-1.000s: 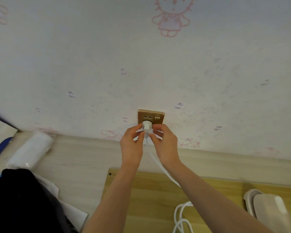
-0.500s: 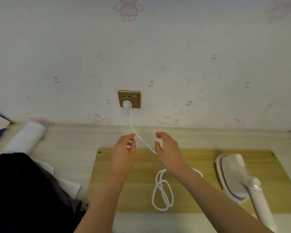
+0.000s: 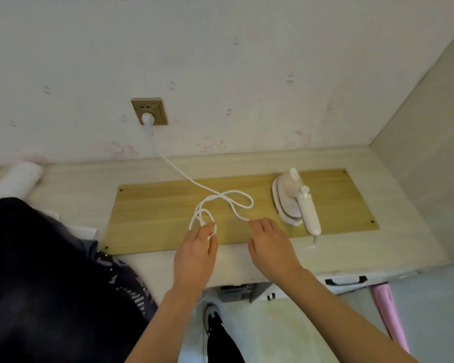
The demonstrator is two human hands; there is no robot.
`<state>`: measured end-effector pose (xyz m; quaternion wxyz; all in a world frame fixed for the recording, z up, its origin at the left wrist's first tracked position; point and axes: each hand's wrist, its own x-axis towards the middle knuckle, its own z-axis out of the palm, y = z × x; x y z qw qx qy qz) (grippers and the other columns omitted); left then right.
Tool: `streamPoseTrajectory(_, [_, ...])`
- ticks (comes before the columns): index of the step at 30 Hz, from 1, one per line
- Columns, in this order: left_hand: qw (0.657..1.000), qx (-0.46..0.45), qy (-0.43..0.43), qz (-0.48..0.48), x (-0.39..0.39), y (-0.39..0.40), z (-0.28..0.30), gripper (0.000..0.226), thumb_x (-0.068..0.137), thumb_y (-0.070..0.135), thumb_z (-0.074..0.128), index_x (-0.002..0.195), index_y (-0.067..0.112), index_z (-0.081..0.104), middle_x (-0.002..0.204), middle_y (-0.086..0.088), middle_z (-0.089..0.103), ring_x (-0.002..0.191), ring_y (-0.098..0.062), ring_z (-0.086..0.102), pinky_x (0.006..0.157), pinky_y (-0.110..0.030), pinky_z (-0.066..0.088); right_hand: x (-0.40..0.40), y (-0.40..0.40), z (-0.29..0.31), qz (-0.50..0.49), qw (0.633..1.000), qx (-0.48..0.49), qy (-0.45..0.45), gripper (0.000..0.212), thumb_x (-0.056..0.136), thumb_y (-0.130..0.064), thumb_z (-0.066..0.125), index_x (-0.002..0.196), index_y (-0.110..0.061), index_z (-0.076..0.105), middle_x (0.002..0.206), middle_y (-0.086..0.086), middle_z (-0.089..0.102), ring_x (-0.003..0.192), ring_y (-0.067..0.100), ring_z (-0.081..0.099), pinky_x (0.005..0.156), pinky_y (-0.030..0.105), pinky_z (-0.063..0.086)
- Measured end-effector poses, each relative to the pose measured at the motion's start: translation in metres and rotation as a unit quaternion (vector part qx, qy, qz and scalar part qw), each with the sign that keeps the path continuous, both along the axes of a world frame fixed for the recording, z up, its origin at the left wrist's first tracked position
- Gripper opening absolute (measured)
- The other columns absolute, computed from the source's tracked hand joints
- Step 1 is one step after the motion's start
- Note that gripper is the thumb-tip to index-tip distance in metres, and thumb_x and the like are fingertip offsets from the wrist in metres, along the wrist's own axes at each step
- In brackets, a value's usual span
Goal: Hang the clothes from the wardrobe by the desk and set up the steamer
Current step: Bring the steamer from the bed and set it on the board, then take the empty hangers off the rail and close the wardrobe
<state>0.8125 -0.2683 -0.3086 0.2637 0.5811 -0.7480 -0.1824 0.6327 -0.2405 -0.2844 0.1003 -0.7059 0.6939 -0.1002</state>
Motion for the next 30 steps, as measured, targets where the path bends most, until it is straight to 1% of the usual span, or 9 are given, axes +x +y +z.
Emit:
streamPoseTrajectory(6, [0.995, -0.043, -0.069, -0.058, -0.033, 0.101, 0.0, 0.032, 0.088, 0.013, 0.065, 0.12, 0.011, 0.064, 0.094, -0.002, 0.07, 0.084, -0.024, 0.063, 0.061, -0.038, 0.055, -0.033, 0.108, -0.002, -0.019, 1.0, 0.003, 0.025, 0.034, 0.09, -0.02, 0.056, 0.121, -0.007, 0.058, 0.113, 0.01, 0.062, 0.111, 0.03, 0.055, 0.094, 0.038, 0.048])
streamPoseTrajectory(9, [0.992, -0.053, -0.087, -0.08, -0.046, 0.145, 0.0, 0.03, 0.088, 0.015, 0.063, 0.118, 0.011, 0.064, 0.093, -0.002, 0.069, 0.084, -0.023, 0.063, 0.063, -0.038, 0.056, -0.046, 0.158, -0.001, -0.04, 0.999, 0.014, 0.028, 0.035, 0.09, -0.018, 0.056, 0.123, -0.006, 0.057, 0.118, 0.011, 0.061, 0.12, 0.033, 0.052, 0.101, 0.039, 0.043])
streamPoseTrajectory(13, [0.99, -0.038, -0.089, -0.106, -0.06, 0.194, 0.001, 0.035, 0.084, 0.014, 0.069, 0.119, 0.012, 0.065, 0.096, 0.0, 0.07, 0.089, -0.021, 0.063, 0.069, -0.037, 0.055, -0.061, 0.218, 0.002, -0.059, 0.997, 0.053, 0.02, 0.039, 0.098, -0.022, 0.043, 0.134, -0.008, 0.047, 0.133, 0.011, 0.052, 0.133, 0.03, 0.038, 0.11, 0.036, 0.032])
streamPoseTrajectory(17, [0.983, -0.053, -0.104, -0.146, -0.068, 0.228, 0.001, 0.034, 0.08, 0.014, 0.073, 0.114, 0.013, 0.068, 0.091, 0.002, 0.07, 0.085, -0.019, 0.065, 0.063, -0.033, 0.054, -0.065, 0.269, -0.002, -0.1, 0.992, 0.068, 0.022, 0.036, 0.094, -0.022, 0.052, 0.127, -0.008, 0.055, 0.124, 0.01, 0.059, 0.125, 0.031, 0.048, 0.105, 0.039, 0.04])
streamPoseTrajectory(20, [0.977, -0.05, -0.095, -0.182, -0.069, 0.245, -0.001, 0.034, 0.081, 0.014, 0.072, 0.115, 0.013, 0.067, 0.092, 0.001, 0.069, 0.087, -0.02, 0.064, 0.062, -0.035, 0.056, -0.059, 0.301, -0.006, -0.146, 0.986, 0.078, 0.029, 0.034, 0.08, -0.02, 0.07, 0.112, -0.008, 0.065, 0.105, 0.007, 0.067, 0.106, 0.03, 0.062, 0.09, 0.038, 0.052])
streamPoseTrajectory(22, [0.971, -0.053, -0.101, -0.211, -0.067, 0.254, -0.003, 0.036, 0.081, 0.014, 0.072, 0.117, 0.012, 0.066, 0.092, 0.001, 0.068, 0.087, -0.02, 0.063, 0.063, -0.036, 0.056, -0.052, 0.322, -0.007, -0.176, 0.982, 0.073, 0.02, 0.035, 0.078, -0.021, 0.072, 0.11, -0.009, 0.066, 0.102, 0.006, 0.068, 0.101, 0.029, 0.064, 0.086, 0.036, 0.053])
streamPoseTrajectory(25, [0.961, -0.056, -0.1, -0.251, -0.057, 0.269, -0.004, 0.036, 0.08, 0.014, 0.073, 0.116, 0.013, 0.066, 0.091, 0.003, 0.069, 0.086, -0.019, 0.063, 0.063, -0.034, 0.055, -0.037, 0.35, -0.008, -0.212, 0.974, 0.081, 0.017, 0.037, 0.084, -0.024, 0.067, 0.117, -0.01, 0.063, 0.11, 0.006, 0.066, 0.109, 0.029, 0.061, 0.091, 0.037, 0.05])
streamPoseTrajectory(28, [0.95, -0.058, -0.096, -0.292, -0.044, 0.282, -0.005, 0.035, 0.081, 0.015, 0.074, 0.115, 0.014, 0.065, 0.09, 0.005, 0.069, 0.086, -0.017, 0.062, 0.062, -0.03, 0.053, -0.019, 0.375, -0.008, -0.25, 0.964, 0.093, -0.006, 0.041, 0.097, -0.029, 0.046, 0.136, -0.015, 0.046, 0.133, 0.002, 0.052, 0.128, 0.025, 0.044, 0.107, 0.033, 0.034])
streamPoseTrajectory(30, [0.941, -0.059, -0.1, -0.318, -0.036, 0.29, -0.008, 0.034, 0.082, 0.015, 0.073, 0.115, 0.013, 0.066, 0.091, 0.005, 0.069, 0.087, -0.018, 0.063, 0.062, -0.03, 0.054, -0.008, 0.393, -0.01, -0.283, 0.954, 0.096, -0.018, 0.041, 0.099, -0.031, 0.041, 0.138, -0.018, 0.041, 0.137, 0.0, 0.048, 0.131, 0.022, 0.04, 0.109, 0.03, 0.031])
